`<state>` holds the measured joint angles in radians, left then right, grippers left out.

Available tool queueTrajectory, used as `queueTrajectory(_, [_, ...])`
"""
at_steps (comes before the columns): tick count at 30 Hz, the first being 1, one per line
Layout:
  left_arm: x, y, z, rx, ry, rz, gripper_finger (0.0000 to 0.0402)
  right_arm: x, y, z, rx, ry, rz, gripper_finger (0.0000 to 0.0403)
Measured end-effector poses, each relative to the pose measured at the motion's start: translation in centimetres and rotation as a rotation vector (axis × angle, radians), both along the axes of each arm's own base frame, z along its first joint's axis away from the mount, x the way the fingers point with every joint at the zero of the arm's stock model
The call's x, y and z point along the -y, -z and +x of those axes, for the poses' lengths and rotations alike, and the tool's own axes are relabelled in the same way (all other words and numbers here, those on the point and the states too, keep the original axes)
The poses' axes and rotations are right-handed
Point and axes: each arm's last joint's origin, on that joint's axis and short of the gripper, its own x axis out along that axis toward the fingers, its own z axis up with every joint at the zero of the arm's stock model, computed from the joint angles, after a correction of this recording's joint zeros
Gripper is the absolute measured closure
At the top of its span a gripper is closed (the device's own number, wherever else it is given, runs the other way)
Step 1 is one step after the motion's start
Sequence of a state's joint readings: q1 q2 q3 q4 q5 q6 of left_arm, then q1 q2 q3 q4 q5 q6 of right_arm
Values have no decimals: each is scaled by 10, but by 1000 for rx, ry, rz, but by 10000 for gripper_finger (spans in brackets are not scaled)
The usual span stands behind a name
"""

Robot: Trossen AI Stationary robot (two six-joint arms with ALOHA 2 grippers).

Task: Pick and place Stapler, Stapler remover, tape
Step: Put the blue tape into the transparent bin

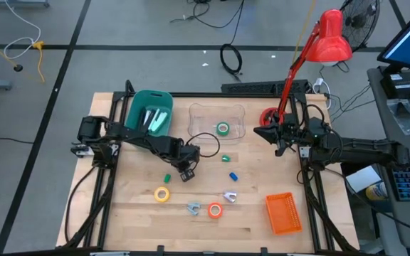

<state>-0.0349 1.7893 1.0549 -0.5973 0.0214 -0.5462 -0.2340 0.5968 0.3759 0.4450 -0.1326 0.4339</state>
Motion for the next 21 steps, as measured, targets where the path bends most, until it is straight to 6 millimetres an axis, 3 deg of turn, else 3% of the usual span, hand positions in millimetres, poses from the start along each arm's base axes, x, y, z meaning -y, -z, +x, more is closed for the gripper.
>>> queueTrajectory(8, [1, -60, -19, 164, -15, -83, 360, 0, 0, 0, -1, 1, -1, 399])
queueTrajectory(17, [-7, -165, -43, 803, 39, 31, 360, 0, 0, 0, -1, 1, -8, 399])
queueTrajectory(21, [-12, -190, -45, 999, -4, 177, 360, 0, 0, 0, -1, 1, -8, 399])
